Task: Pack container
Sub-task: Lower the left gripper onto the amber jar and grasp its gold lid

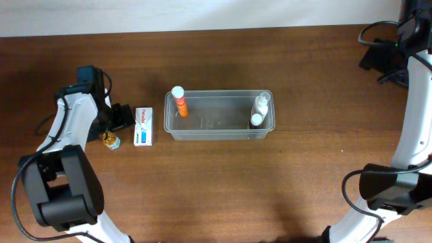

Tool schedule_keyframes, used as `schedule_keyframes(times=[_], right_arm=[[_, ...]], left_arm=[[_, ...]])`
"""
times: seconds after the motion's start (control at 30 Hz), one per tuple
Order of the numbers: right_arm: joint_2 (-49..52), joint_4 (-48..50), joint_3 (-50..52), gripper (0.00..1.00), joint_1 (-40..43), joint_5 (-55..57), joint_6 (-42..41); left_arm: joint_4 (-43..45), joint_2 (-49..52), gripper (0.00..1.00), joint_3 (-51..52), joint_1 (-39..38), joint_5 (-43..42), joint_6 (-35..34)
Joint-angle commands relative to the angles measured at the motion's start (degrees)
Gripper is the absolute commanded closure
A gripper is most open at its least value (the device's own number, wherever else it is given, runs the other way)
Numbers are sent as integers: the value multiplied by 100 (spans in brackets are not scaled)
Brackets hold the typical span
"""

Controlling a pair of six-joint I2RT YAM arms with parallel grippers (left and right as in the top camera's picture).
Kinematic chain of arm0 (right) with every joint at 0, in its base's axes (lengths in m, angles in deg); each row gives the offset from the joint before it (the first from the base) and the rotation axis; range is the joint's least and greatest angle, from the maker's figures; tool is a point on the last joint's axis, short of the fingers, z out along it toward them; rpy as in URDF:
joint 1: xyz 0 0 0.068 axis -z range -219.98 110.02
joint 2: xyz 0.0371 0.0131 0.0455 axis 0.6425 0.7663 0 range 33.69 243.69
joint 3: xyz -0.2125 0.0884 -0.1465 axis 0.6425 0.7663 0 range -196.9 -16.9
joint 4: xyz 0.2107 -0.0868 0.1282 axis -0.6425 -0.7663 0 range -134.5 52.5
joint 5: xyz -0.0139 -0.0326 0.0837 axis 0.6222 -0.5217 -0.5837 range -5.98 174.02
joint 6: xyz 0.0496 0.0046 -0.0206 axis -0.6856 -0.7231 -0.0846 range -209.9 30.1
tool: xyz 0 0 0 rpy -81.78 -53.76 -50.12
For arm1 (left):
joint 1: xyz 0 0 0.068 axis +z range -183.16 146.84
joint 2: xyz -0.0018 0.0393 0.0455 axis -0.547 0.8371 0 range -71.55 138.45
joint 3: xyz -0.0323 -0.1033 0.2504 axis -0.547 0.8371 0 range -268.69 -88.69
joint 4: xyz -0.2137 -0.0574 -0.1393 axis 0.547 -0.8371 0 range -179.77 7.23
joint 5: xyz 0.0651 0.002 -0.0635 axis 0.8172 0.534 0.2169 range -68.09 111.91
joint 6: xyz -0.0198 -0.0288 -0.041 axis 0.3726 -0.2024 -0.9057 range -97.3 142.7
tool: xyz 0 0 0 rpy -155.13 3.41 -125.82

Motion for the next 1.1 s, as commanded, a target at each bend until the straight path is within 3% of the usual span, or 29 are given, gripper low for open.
schedule_keyframes(times=[0.0,0.4,0.47,0.5,0.6,0.7,0.87,1.07], right_arm=[[-44,2,-28,2,26,92,0],[-44,2,-28,1,26,92,0],[-44,2,-28,2,26,92,0],[-44,4,-28,2,26,92,0],[-44,2,-28,2,26,92,0],[-44,2,-28,2,26,92,0],[-44,2,-28,2,26,92,0],[-44,2,-28,2,26,92,0]], left_arm=[[92,-205,1,138,20,57,-44],[564,-201,5,752,85,243,-44],[592,-201,11,765,94,243,-44],[603,-201,22,765,96,243,-44],[608,-201,39,765,94,243,-44],[625,-201,46,765,94,245,-44],[651,-201,66,765,94,245,-44],[649,-203,73,763,94,243,-42]])
